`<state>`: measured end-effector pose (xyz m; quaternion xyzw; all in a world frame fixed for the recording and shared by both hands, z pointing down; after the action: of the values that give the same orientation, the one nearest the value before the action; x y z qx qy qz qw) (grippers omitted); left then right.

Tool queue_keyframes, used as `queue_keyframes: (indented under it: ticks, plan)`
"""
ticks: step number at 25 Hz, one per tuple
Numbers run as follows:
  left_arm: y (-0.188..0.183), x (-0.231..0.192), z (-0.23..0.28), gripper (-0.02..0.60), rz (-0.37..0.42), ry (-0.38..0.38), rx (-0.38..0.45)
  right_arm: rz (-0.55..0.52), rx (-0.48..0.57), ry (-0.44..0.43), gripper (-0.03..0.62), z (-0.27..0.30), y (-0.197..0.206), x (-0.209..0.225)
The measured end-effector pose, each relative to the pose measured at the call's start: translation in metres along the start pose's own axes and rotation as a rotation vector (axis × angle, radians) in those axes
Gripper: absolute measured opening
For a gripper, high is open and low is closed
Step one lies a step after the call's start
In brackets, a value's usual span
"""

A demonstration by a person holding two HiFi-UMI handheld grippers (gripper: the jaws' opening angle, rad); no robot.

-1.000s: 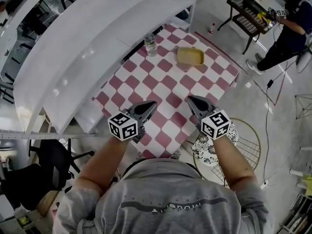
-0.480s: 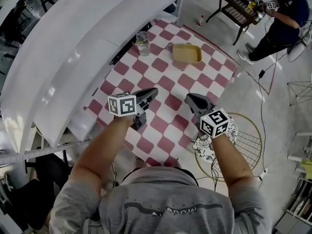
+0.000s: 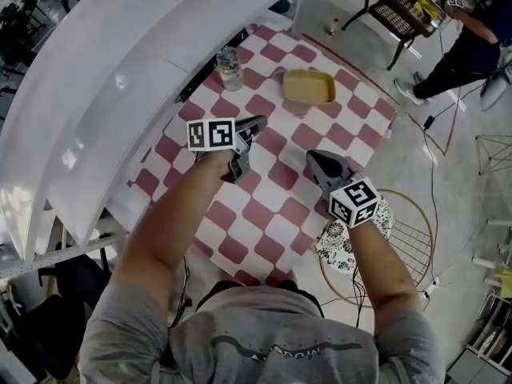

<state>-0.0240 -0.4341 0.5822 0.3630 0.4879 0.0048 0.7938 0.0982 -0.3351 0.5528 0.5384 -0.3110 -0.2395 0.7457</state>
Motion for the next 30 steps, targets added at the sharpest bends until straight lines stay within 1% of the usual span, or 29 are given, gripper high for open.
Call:
queue_keyframes:
  ticks: [1, 4, 6, 9, 12, 14, 19, 25, 29, 30]
  plan:
    - [-0.002, -0.005, 0.008, 0.033, -0.015, -0.006, -0.006, -0.001, -0.001, -0.002, 0.025, 0.002, 0.002, 0.002]
    - [-0.006, -0.018, 0.03, 0.118, -0.044, -0.025, -0.03, 0.002, 0.0, -0.006, 0.025, 0.005, 0.005, 0.007]
    - [-0.01, -0.026, 0.044, 0.147, -0.07, -0.039, -0.033, 0.007, 0.003, -0.007, 0.025, 0.006, 0.007, 0.01]
    - [-0.014, -0.036, 0.062, 0.169, -0.106, -0.057, -0.028, 0.015, 0.005, -0.007, 0.025, 0.008, 0.011, 0.017]
    - [-0.014, -0.046, 0.075, 0.193, -0.108, -0.081, -0.038, 0.028, 0.008, -0.005, 0.025, 0.008, 0.016, 0.022]
    - [-0.013, -0.05, 0.082, 0.206, -0.123, -0.092, -0.042, 0.036, 0.013, -0.003, 0.025, 0.008, 0.018, 0.025]
    - [-0.016, -0.057, 0.093, 0.215, -0.182, -0.085, -0.027, 0.048, 0.023, -0.007, 0.025, 0.01, 0.018, 0.027]
    - [-0.012, -0.059, 0.105, 0.215, -0.187, -0.094, -0.051, 0.052, 0.029, -0.006, 0.025, 0.01, 0.017, 0.031]
    - [-0.005, -0.062, 0.112, 0.215, -0.215, -0.105, -0.071, 0.06, 0.026, -0.004, 0.025, 0.011, 0.02, 0.033]
    - [-0.004, -0.063, 0.112, 0.203, -0.216, -0.11, -0.071, 0.062, 0.025, -0.003, 0.025, 0.011, 0.02, 0.034]
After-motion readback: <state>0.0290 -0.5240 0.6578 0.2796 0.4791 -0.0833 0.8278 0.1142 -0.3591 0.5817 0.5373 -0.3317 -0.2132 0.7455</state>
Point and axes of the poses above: the fingertips, and each gripper's own axes: z forward along the fingers, x to its right, y out of its underside, the point moved 1 cm from there along -z, backward along the fingers, and after that the axes turned 6 degrees about x, right-handed, at the moved point
